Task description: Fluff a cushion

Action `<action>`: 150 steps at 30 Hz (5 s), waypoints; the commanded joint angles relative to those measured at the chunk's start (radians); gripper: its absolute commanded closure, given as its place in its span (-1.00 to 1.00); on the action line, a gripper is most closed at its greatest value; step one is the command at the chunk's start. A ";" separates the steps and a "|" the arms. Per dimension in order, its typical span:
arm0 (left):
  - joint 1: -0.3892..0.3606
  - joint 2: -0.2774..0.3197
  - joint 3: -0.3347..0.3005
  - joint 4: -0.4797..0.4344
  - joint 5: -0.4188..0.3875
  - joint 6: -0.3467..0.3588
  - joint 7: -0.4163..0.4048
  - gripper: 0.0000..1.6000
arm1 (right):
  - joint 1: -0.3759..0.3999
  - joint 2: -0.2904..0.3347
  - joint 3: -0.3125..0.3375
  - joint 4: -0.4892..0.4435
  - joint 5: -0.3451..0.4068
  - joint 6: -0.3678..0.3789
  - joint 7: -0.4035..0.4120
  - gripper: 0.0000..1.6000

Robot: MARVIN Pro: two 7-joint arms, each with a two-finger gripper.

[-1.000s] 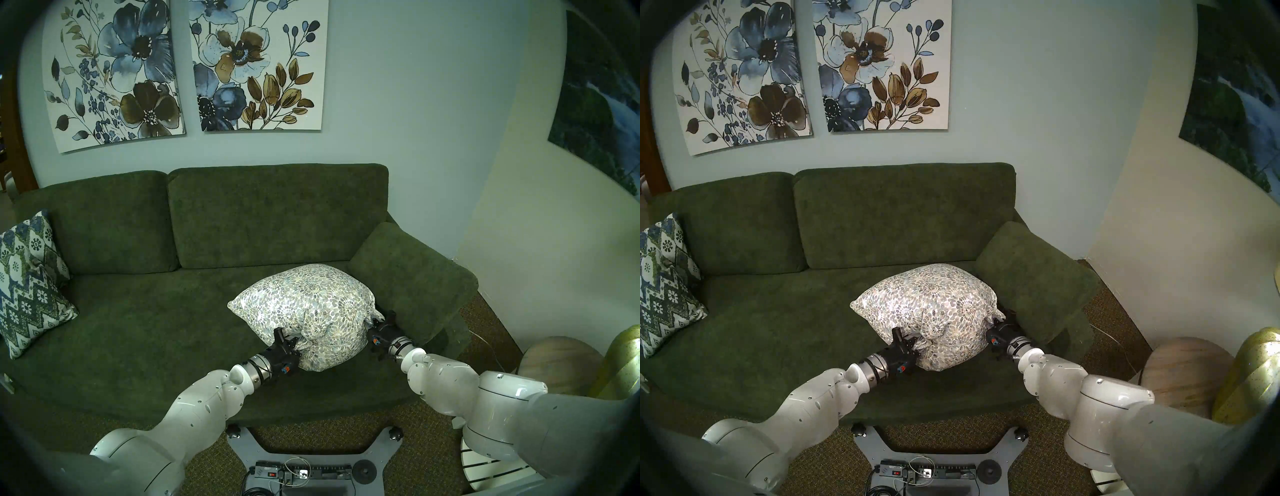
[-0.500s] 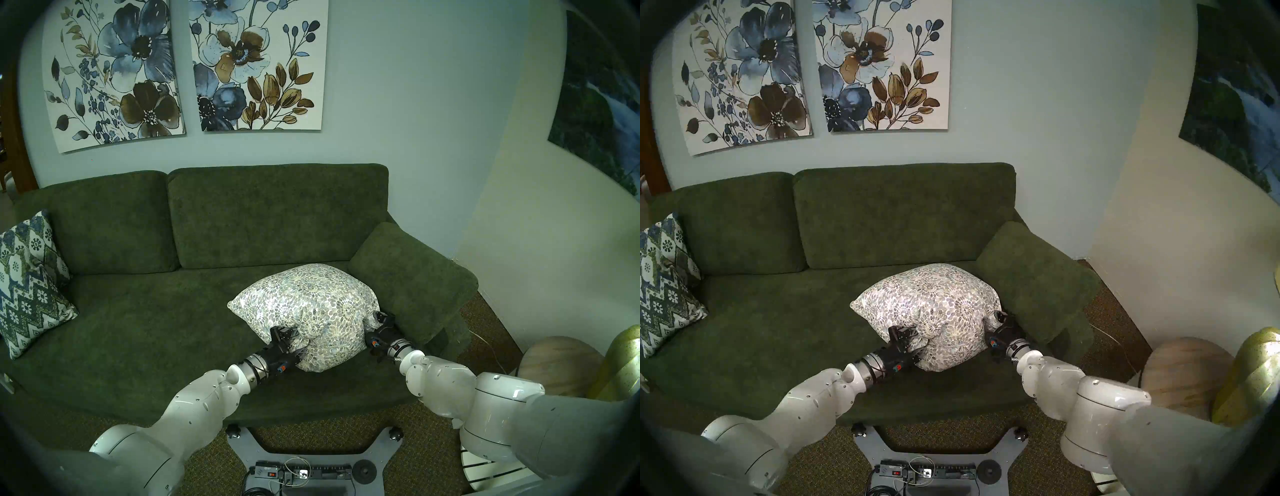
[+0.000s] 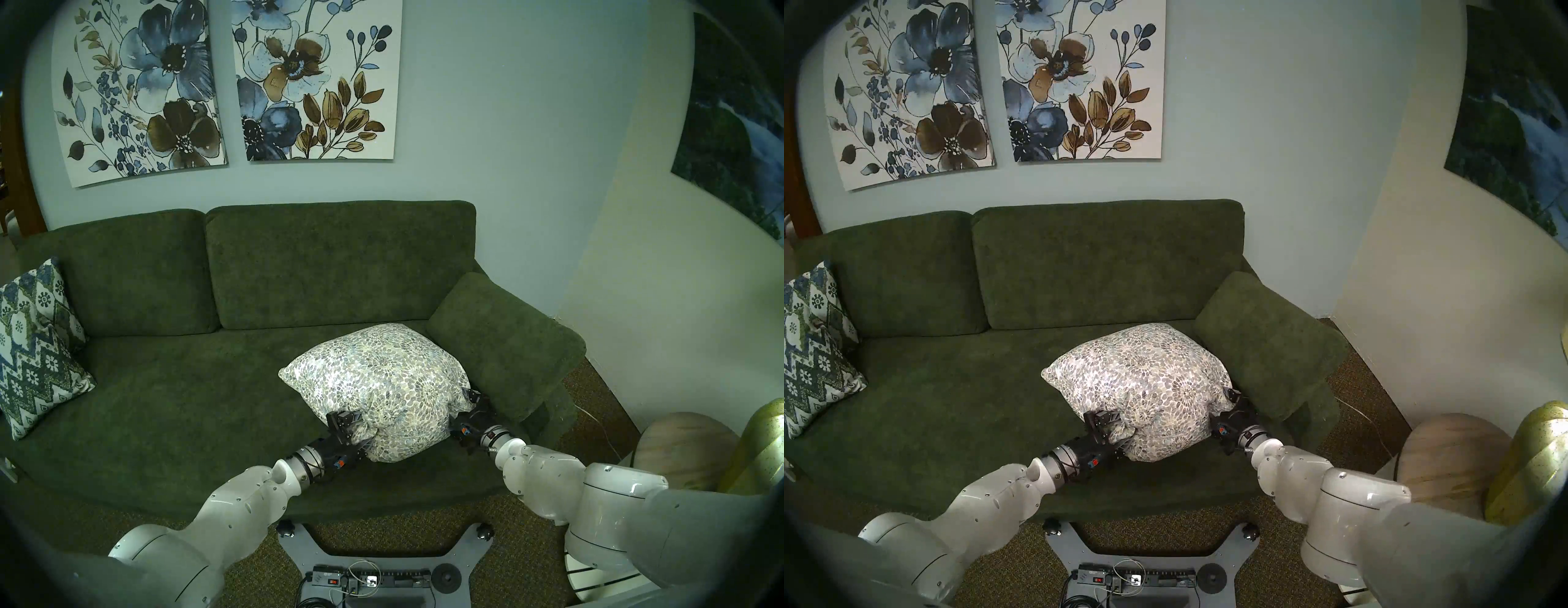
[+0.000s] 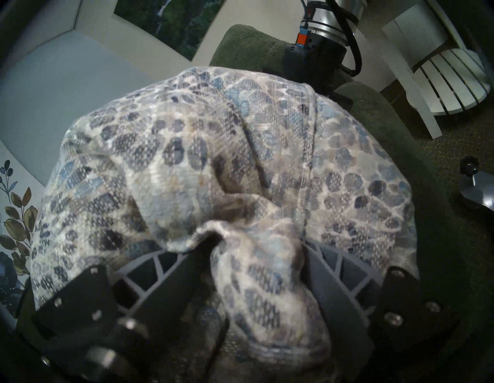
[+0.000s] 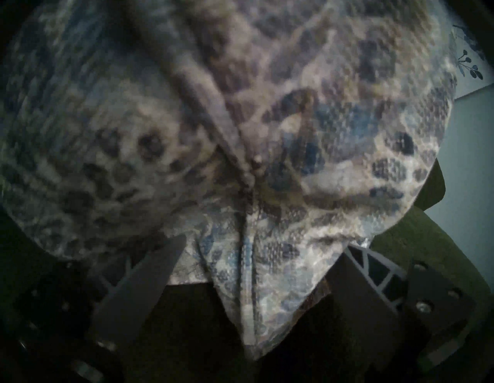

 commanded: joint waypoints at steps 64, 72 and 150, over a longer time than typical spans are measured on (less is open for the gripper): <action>0.318 0.299 0.012 -0.163 0.039 -0.095 0.325 -1.00 | 0.093 0.290 -0.002 -0.284 -0.142 -0.376 -0.338 -1.00; 0.278 0.342 -0.039 -0.286 0.031 -0.095 0.426 -1.00 | 0.071 0.293 -0.011 -0.312 -0.166 -0.376 -0.338 -1.00; -0.001 0.054 0.034 -0.025 0.145 0.073 0.369 -1.00 | -0.135 0.057 -0.156 -0.343 -0.230 -0.295 -0.419 -1.00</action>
